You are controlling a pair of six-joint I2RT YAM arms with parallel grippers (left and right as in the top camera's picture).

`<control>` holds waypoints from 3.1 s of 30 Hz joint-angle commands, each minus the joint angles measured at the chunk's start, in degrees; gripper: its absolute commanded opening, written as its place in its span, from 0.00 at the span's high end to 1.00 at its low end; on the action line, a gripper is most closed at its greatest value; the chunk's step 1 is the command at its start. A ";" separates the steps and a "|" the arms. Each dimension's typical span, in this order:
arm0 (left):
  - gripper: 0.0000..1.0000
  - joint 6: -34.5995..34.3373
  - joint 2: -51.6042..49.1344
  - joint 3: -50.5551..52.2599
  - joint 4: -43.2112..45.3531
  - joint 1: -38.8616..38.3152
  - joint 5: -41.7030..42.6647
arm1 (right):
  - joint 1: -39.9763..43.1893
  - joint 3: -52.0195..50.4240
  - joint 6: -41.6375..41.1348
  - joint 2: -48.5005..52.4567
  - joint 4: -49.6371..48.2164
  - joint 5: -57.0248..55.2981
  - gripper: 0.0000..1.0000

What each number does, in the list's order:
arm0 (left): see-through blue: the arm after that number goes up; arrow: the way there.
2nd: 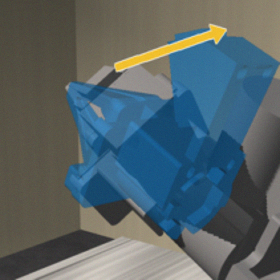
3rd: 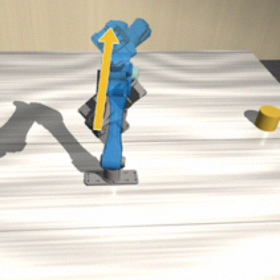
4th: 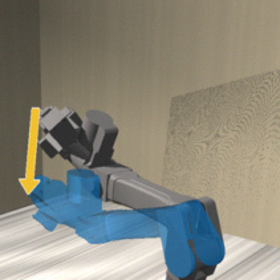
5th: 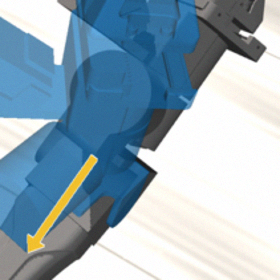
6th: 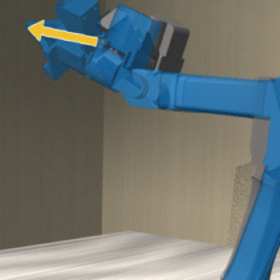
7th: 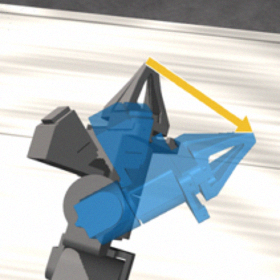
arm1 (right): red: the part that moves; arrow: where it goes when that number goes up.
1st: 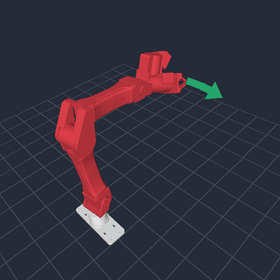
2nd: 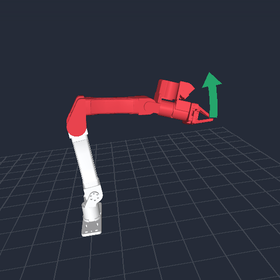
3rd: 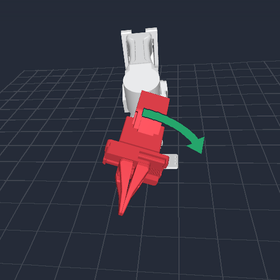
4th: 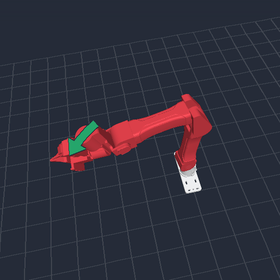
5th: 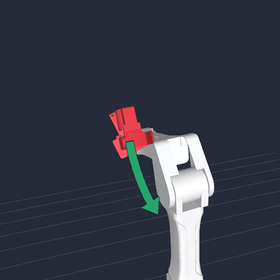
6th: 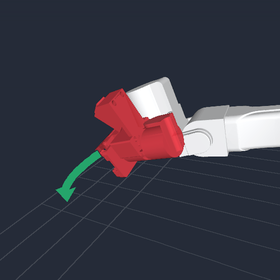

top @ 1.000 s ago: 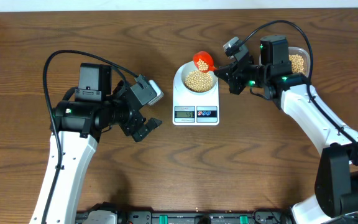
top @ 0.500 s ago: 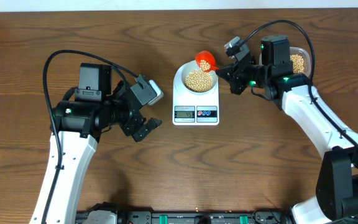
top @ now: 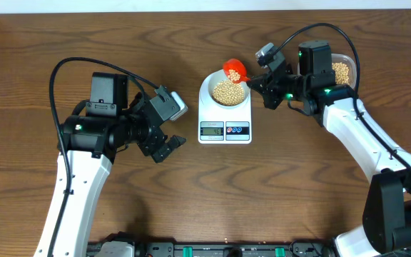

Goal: Scoop item into bowl and weigh 50g on scale

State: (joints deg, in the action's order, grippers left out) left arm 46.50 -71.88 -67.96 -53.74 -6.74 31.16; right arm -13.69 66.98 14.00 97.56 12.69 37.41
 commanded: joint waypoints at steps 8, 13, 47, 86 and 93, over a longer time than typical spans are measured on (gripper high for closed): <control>0.02 -0.28 0.79 -0.90 -0.15 0.31 -0.13 | -0.24 -0.28 1.05 -1.66 0.17 1.05 0.99; 0.02 -0.28 0.79 -0.90 -0.15 0.31 -0.13 | -0.24 -0.28 1.05 -1.66 0.17 1.07 0.99; 0.02 -0.26 0.79 -0.90 -0.15 0.31 -0.13 | -0.35 -0.28 0.83 -2.03 1.22 0.70 0.99; 0.02 -0.28 0.79 -0.90 -0.15 0.31 -0.13 | -2.27 -0.28 3.43 -2.19 1.77 -5.90 0.99; 0.02 -0.26 0.79 -0.90 -0.15 0.31 -0.13 | -2.38 -0.28 3.56 -1.90 2.32 -4.79 0.99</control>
State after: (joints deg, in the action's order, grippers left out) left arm 46.50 -71.88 -67.96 -53.74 -6.74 31.16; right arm -15.68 66.94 16.23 96.55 14.83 32.91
